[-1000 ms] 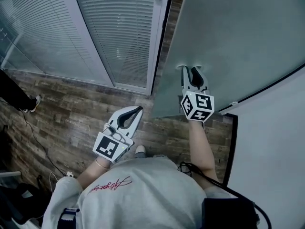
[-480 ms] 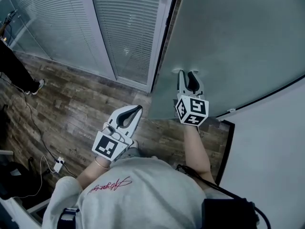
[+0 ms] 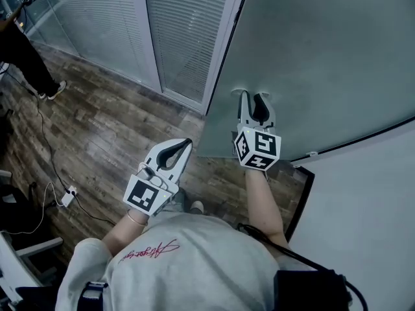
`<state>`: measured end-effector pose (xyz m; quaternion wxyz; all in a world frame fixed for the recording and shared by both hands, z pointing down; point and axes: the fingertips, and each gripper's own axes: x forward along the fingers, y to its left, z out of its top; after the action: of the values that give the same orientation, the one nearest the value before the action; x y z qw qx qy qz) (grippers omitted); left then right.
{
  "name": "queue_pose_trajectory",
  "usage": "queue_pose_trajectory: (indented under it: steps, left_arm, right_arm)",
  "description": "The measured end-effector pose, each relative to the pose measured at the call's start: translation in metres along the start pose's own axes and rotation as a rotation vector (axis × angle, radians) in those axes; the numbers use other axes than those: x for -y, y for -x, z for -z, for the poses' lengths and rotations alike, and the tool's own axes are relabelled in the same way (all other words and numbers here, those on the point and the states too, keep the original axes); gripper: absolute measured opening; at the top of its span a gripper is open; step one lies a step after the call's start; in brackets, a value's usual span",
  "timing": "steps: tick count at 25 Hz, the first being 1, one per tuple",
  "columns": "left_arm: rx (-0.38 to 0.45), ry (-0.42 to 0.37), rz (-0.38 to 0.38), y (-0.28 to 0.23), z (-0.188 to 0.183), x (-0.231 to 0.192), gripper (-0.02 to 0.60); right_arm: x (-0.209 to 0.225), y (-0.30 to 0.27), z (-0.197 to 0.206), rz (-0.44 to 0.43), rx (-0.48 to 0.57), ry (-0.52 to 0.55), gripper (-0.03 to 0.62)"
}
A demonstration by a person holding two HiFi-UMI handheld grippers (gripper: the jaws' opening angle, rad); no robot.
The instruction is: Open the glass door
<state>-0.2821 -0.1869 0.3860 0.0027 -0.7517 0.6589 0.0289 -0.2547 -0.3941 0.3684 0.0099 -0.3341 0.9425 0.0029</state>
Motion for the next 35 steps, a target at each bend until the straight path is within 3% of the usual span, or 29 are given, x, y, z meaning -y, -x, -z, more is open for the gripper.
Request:
queue_pose_trajectory:
  steps: [7,20,27,35]
  left_arm:
    - [0.013,-0.016,-0.056,0.018,-0.005,0.017,0.012]
    - [-0.005,-0.012,0.047,0.059,-0.014,0.034,0.012]
    - [0.025,-0.001,0.119,0.072,-0.01,0.05,0.012]
    - [0.014,-0.023,0.14,0.079,-0.012,0.079,0.012]
  right_arm:
    - [-0.008,0.017,-0.001,-0.027,0.002,0.002,0.112]
    - [-0.016,0.07,-0.002,-0.012,0.009,0.002,0.112]
    - [-0.021,0.095,-0.001,-0.051,-0.012,-0.006,0.112]
    - [-0.02,0.132,-0.001,-0.041,-0.009,-0.008,0.11]
